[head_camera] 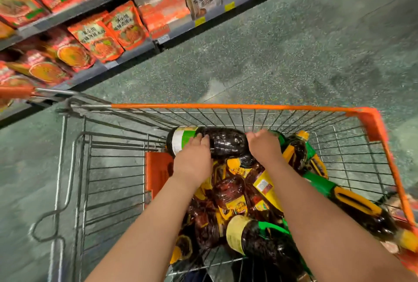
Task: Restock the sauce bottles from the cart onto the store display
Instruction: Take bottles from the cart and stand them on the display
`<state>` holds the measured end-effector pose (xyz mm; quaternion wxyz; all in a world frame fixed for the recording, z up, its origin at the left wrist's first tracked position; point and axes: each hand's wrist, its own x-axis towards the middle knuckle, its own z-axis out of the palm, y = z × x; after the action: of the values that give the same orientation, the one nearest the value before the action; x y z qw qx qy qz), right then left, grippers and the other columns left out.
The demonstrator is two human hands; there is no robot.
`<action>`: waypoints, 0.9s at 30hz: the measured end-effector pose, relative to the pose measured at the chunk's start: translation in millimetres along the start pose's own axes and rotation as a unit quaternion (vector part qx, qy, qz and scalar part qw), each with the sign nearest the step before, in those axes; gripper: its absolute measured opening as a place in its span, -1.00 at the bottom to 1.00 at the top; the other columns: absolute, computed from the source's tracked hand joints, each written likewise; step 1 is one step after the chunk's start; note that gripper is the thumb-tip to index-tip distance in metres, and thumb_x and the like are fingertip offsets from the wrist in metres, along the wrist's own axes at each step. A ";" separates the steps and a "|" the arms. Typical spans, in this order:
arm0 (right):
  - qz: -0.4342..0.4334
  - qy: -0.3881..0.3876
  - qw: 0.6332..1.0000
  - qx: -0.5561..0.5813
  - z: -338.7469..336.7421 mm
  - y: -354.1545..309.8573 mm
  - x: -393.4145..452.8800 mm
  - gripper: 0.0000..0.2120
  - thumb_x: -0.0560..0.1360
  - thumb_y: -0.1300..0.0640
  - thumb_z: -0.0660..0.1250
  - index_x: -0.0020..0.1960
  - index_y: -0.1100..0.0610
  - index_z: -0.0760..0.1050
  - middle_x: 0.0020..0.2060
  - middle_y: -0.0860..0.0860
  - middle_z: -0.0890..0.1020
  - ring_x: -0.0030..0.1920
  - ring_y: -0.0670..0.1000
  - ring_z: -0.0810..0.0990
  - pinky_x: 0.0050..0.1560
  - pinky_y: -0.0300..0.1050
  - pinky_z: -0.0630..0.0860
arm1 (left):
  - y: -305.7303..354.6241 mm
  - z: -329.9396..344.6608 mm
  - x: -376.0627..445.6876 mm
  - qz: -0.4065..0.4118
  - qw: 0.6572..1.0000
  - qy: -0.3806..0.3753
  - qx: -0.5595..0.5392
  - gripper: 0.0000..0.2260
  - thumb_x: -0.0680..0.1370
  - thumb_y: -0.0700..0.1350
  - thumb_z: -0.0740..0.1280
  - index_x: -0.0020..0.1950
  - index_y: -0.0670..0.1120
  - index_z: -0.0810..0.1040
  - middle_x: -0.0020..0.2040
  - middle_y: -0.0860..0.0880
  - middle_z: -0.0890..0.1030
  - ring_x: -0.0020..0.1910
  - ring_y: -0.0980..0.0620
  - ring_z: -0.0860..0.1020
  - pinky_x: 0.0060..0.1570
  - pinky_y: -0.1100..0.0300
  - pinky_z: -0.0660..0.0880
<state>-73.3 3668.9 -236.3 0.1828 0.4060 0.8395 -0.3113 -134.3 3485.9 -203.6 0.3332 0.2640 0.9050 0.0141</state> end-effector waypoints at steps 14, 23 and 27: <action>-0.187 0.168 0.968 -0.009 8.6 -77.3 -140.7 -0.76 0.52 -0.03 0.21 -0.14 0.15 0.45 -0.43 0.04 0.57 -0.44 0.11 0.61 -0.52 -0.11 0.48 | -25.1 -35.5 -82.0 -0.080 0.995 0.049 0.038 -0.77 0.56 -0.20 0.15 0.19 -0.11 0.45 0.12 -0.11 0.61 0.12 -0.15 0.60 -0.01 0.01 0.53; -0.293 0.223 0.918 -0.145 -58.9 -105.1 -247.8 -0.87 0.44 0.01 0.28 -0.17 0.08 0.46 -0.32 0.00 0.56 -0.32 0.09 0.58 -0.39 -0.11 0.46 | -35.1 -54.1 -140.1 0.146 0.982 0.112 -0.039 -0.51 0.52 -0.16 0.24 0.42 0.15 0.34 0.30 0.02 0.52 0.20 -0.02 0.55 0.07 0.06 0.53; -0.304 0.346 0.878 -0.134 -75.5 -76.3 -312.1 -0.86 0.37 0.05 0.36 -0.29 0.07 0.45 -0.43 -0.01 0.47 -0.41 0.08 0.49 -0.47 -0.06 0.43 | -6.6 -73.6 -176.9 0.298 0.951 0.076 -0.033 -0.59 0.46 -0.19 0.25 0.25 0.15 0.49 0.23 0.07 0.56 0.21 -0.03 0.52 0.07 0.12 0.47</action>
<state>50.3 3505.9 22.8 -0.1700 0.1843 0.9651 -0.0759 -69.4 3405.1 -42.3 0.2525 0.5086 0.8070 0.1622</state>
